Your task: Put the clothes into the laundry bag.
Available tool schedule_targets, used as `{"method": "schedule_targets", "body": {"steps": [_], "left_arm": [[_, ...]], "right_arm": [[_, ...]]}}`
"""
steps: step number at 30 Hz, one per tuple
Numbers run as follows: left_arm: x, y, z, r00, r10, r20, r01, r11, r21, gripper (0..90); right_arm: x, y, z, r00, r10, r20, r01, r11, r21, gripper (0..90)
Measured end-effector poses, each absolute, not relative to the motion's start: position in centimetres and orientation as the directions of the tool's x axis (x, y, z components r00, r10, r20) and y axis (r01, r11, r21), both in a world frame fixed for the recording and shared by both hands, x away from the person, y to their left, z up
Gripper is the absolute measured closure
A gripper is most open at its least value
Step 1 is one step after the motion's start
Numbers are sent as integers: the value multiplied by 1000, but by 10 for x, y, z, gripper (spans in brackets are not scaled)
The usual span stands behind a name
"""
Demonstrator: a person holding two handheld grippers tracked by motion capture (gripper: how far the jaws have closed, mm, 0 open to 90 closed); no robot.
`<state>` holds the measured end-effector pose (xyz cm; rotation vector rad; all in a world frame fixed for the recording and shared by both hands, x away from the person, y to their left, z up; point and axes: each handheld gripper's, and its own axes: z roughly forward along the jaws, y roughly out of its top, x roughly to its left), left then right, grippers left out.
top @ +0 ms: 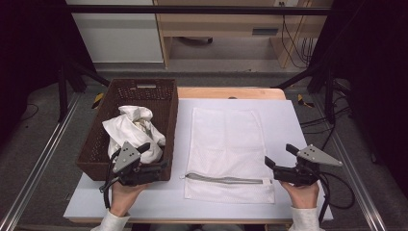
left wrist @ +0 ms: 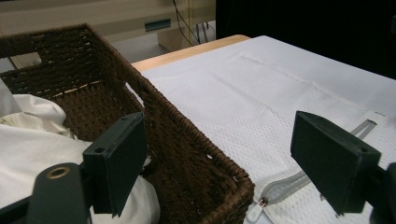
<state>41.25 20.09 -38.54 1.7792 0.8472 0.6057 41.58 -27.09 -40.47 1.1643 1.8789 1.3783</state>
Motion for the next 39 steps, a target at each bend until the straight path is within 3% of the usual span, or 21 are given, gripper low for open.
{"method": "schedule_targets", "body": {"steps": [11, 25, 39], "left_arm": [[399, 175, -390, 663, 749, 4, 237, -216, 947, 262], [394, 117, -430, 761, 649, 1, 282, -331, 900, 412], [404, 95, -472, 813, 581, -35, 362, -457, 813, 677]], "right_arm": [[417, -257, -408, -529, 844, 82, 338, 121, 933, 102], [427, -212, -429, -616, 784, 75, 398, 227, 889, 152], [435, -180, -461, -673, 738, 49, 454, 360, 815, 232]]}}
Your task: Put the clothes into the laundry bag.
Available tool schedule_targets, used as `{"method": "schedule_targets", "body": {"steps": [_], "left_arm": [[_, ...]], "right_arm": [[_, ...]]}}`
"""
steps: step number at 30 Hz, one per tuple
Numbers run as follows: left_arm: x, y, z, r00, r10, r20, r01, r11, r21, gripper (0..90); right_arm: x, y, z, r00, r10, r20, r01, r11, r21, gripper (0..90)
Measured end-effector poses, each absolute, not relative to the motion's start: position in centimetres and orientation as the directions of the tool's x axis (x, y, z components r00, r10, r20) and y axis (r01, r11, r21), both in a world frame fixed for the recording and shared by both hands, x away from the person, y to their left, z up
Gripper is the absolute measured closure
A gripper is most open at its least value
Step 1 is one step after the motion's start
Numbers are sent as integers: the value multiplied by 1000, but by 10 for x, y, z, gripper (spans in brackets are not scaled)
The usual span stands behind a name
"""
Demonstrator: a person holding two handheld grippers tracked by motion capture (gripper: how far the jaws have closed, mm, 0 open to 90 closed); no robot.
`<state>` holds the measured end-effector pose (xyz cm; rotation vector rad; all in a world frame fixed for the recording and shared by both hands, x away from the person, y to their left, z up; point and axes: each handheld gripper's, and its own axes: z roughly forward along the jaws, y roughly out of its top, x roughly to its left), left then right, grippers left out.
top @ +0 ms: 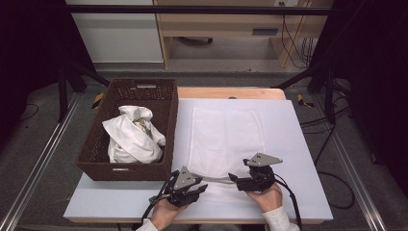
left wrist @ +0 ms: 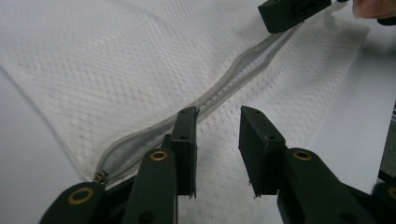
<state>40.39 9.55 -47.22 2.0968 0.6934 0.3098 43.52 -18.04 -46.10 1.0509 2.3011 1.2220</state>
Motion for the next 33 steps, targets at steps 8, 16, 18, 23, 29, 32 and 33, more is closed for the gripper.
{"method": "schedule_targets", "body": {"steps": [8, 16, 18, 23, 29, 32, 33], "left_arm": [[405, 86, -486, 844, 536, -21, 359, -536, 764, 799], [405, 87, -486, 850, 527, -6, 342, -544, 766, 801], [405, 86, -486, 848, 529, -1, 342, -545, 765, 801], [405, 86, -486, 847, 531, -4, 346, -547, 762, 802], [407, 85, -484, 850, 527, -8, 351, -555, 754, 803], [409, 84, -483, 850, 527, -7, 354, -559, 750, 780], [411, 83, -481, 846, 533, 0, 355, -562, 747, 764]], "right_arm": [[438, -173, -473, -694, 719, 30, 478, 430, 766, 324], [440, -171, -479, -703, 711, 40, 503, 456, 734, 422], [440, -171, -479, -705, 708, 38, 503, 461, 731, 466], [440, -171, -479, -704, 710, 24, 506, 476, 719, 569], [442, -171, -479, -688, 725, 13, 516, 477, 711, 754], [444, -172, -479, -680, 733, 18, 526, 471, 708, 796], [445, -173, -478, -672, 740, 25, 537, 464, 704, 831]]}}
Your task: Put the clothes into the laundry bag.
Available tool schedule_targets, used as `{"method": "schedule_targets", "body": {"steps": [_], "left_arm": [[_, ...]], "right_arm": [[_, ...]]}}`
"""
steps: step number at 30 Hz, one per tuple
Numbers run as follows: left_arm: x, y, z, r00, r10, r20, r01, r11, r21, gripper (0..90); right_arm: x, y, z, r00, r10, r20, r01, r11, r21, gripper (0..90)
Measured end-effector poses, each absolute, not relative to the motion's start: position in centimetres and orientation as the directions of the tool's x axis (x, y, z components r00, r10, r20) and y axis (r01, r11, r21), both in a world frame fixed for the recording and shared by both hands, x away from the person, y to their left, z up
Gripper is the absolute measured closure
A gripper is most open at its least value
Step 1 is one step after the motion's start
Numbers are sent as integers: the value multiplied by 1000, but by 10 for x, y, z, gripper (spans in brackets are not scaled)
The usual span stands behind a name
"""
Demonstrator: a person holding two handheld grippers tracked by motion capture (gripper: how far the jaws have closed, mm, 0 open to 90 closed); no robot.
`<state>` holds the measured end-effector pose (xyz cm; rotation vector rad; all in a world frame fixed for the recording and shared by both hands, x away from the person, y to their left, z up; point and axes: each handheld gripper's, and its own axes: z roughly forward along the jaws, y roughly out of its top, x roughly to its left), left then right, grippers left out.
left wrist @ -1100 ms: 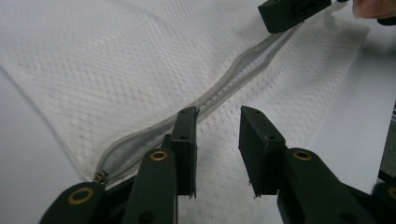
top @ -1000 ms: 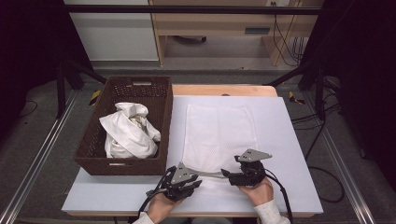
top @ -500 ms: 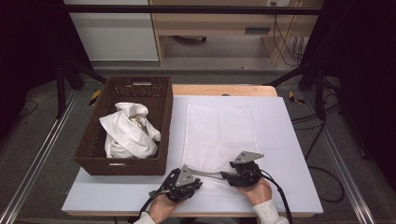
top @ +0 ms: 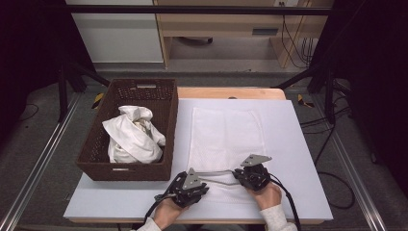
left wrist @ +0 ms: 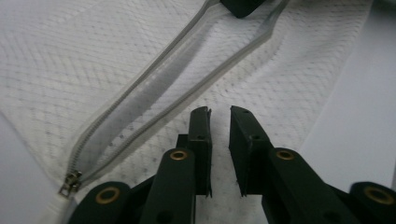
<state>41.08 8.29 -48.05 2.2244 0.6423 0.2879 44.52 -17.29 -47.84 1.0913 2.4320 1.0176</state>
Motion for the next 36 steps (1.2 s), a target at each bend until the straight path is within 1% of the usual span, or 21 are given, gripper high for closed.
{"method": "schedule_targets", "body": {"steps": [3, 5, 7, 9, 12, 14, 16, 18, 19, 20, 21, 22, 24, 25, 26, 27, 28, 32, 34, 35, 36], "left_arm": [[417, 80, -470, 837, 546, 10, 346, -545, 764, 684], [419, 78, -466, 830, 557, 26, 336, -537, 773, 582], [425, 73, -459, 814, 580, 34, 337, -519, 786, 515], [436, 59, -455, 806, 588, 73, 316, -530, 787, 431], [448, 44, -458, 801, 588, 109, 309, -563, 767, 403], [456, 36, -462, 798, 591, 119, 311, -572, 759, 441], [462, 32, -465, 801, 587, 116, 320, -584, 746, 522], [464, 31, -468, 805, 581, 120, 318, -594, 739, 676], [464, 31, -468, 805, 581, 120, 318, -594, 739, 725], [465, 32, -468, 811, 574, 111, 315, -589, 745, 725], [464, 32, -468, 809, 577, 106, 317, -582, 749, 777], [464, 33, -466, 810, 576, 110, 304, -573, 761, 848], [462, 35, -462, 810, 575, 114, 288, -560, 777, 862], [462, 35, -462, 810, 575, 114, 288, -560, 777, 864], [460, 37, -459, 812, 572, 119, 273, -551, 789, 864], [460, 37, -459, 812, 572, 119, 273, -551, 789, 864], [458, 39, -457, 816, 565, 121, 261, -548, 795, 864], [454, 42, -456, 822, 555, 127, 244, -544, 803, 862], [454, 41, -457, 824, 553, 122, 246, -543, 803, 856], [454, 41, -457, 824, 553, 122, 246, -543, 803, 850], [454, 41, -458, 826, 552, 113, 250, -540, 804, 841]], "right_arm": [[447, -174, -477, -669, 743, 30, 545, 463, 699, 862], [446, -174, -476, -666, 745, 36, 550, 458, 698, 867], [446, -175, -473, -669, 743, 28, 538, 458, 707, 868], [443, -176, -467, -669, 743, 14, 515, 449, 730, 869], [441, -179, -461, -674, 738, 8, 490, 440, 753, 871], [441, -180, -460, -678, 735, 2, 476, 437, 763, 874], [440, -180, -458, -678, 735, 9, 476, 429, 768, 876], [440, -180, -458, -680, 733, 17, 480, 427, 766, 876], [440, -180, -458, -680, 733, 17, 480, 427, 766, 876], [440, -180, -458, -680, 733, 18, 480, 426, 767, 875], [440, -180, -458, -682, 731, 19, 480, 427, 766, 869], [440, -180, -458, -680, 733, 14, 478, 429, 767, 810], [439, -180, -458, -675, 738, -4, 468, 432, 771, 709], [439, -180, -458, -675, 738, -4, 468, 432, 771, 709], [438, -179, -458, -664, 746, -49, 444, 447, 776, 620], [438, -179, -458, -664, 746, -49, 444, 447, 776, 620], [437, -178, -460, -654, 752, -85, 429, 461, 776, 570], [442, -177, -463, -654, 755, -49, 459, 448, 767, 589], [444, -177, -463, -656, 754, -34, 471, 444, 762, 666], [444, -177, -463, -656, 754, -34, 471, 444, 762, 666], [445, -178, -462, -665, 747, -9, 481, 437, 761, 762]]}}
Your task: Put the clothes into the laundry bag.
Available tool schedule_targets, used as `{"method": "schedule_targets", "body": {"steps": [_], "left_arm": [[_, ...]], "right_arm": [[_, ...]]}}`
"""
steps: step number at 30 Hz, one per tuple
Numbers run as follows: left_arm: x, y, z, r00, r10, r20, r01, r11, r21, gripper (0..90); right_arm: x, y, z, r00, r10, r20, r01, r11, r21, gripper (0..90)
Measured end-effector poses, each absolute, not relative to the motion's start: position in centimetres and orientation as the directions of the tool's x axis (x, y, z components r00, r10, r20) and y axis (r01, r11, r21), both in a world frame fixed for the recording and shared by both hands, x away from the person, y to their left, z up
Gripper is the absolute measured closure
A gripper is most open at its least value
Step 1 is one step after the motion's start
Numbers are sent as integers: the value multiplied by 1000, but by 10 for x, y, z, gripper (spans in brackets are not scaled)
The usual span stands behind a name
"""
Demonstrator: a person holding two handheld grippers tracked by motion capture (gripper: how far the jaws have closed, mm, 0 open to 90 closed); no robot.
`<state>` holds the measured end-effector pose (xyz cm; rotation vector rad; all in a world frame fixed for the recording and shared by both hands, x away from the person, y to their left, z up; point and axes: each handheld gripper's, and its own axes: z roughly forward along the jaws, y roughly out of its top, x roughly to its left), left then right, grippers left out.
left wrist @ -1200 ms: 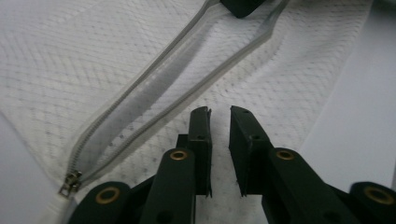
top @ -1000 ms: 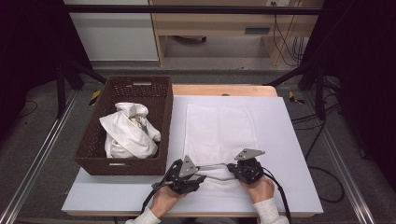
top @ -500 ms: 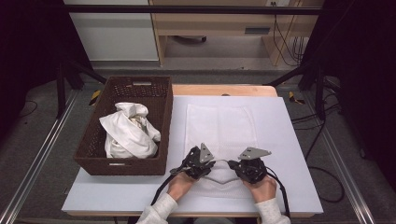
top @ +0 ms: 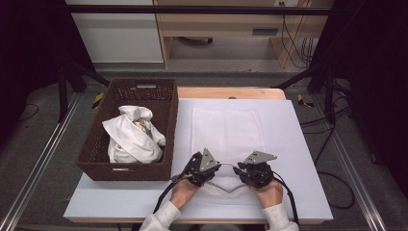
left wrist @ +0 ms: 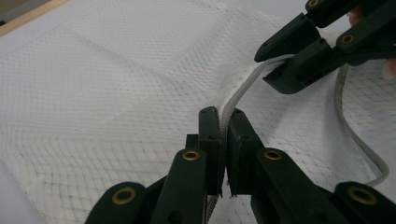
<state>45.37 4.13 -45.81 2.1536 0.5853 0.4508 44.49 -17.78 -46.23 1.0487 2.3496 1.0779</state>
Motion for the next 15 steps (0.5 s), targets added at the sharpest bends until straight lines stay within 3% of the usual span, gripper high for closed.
{"method": "schedule_targets", "body": {"steps": [2, 4, 9, 15], "left_arm": [[453, 42, -458, 828, 551, 107, 253, -536, 805, 832], [449, 45, -457, 825, 557, 91, 261, -519, 814, 763], [433, 60, -447, 814, 578, 56, 280, -475, 834, 586], [409, 78, -447, 817, 575, 52, 278, -471, 837, 554]], "right_arm": [[445, -178, -462, -665, 747, 3, 488, 432, 758, 790], [446, -179, -461, -663, 748, 28, 505, 419, 755, 856], [444, -182, -458, -657, 753, 41, 498, 392, 773, 879], [443, -185, -455, -650, 756, 73, 498, 352, 793, 882]]}}
